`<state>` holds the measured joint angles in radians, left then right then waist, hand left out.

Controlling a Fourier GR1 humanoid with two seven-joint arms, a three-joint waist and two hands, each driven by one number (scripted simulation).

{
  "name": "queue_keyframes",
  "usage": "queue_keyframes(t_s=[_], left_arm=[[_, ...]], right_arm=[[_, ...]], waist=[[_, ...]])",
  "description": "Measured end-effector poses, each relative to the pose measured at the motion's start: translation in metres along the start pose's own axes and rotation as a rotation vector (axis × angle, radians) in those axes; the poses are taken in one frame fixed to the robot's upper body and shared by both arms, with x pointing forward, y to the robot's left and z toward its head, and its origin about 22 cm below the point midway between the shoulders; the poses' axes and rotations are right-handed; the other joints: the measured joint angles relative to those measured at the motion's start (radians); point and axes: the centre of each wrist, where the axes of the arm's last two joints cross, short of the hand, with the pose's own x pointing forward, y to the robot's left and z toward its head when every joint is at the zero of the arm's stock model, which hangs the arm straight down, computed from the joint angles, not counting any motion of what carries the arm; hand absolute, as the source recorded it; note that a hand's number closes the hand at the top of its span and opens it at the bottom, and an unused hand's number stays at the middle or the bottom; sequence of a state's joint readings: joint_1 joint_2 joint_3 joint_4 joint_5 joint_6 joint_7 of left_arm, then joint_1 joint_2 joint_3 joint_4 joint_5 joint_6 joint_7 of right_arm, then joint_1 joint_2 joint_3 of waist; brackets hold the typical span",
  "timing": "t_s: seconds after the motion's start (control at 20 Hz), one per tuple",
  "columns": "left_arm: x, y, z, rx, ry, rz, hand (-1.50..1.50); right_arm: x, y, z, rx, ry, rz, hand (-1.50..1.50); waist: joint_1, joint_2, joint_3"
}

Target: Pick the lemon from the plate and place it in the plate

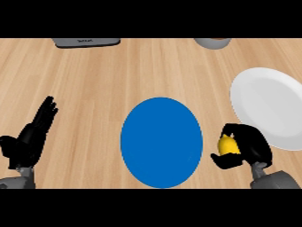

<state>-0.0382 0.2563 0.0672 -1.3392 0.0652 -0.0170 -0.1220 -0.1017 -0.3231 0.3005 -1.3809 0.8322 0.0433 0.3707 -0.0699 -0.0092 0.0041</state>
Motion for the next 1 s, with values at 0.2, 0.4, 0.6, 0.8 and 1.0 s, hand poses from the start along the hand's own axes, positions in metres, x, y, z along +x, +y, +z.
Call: queue_keyframes(t_s=[0.2, 0.4, 0.6, 0.8, 1.0], left_arm=[[-0.006, 0.007, 0.007, 0.038, 0.015, 0.004, 0.00], [-0.008, 0.011, 0.012, 0.046, 0.015, 0.006, 0.00], [-0.005, 0.011, 0.014, 0.030, 0.006, 0.004, 0.00], [-0.001, 0.007, 0.012, 0.011, -0.002, 0.003, 0.00], [0.000, 0.006, 0.006, -0.014, -0.008, 0.000, 0.00]], right_arm=[[-0.098, -0.045, 0.008, -0.085, 0.115, 0.000, 1.50], [-0.177, -0.094, 0.032, -0.210, 0.127, -0.012, 1.50], [-0.243, -0.132, 0.068, -0.302, 0.086, -0.044, 1.50], [-0.298, -0.164, 0.112, -0.389, 0.027, -0.071, 1.50], [-0.333, -0.185, 0.146, -0.521, -0.028, -0.103, 1.50]], waist=[[-0.036, 0.001, 0.004], [-0.037, -0.001, 0.005], [-0.019, -0.001, 0.005], [0.003, 0.002, 0.003], [0.032, 0.006, 0.001]])
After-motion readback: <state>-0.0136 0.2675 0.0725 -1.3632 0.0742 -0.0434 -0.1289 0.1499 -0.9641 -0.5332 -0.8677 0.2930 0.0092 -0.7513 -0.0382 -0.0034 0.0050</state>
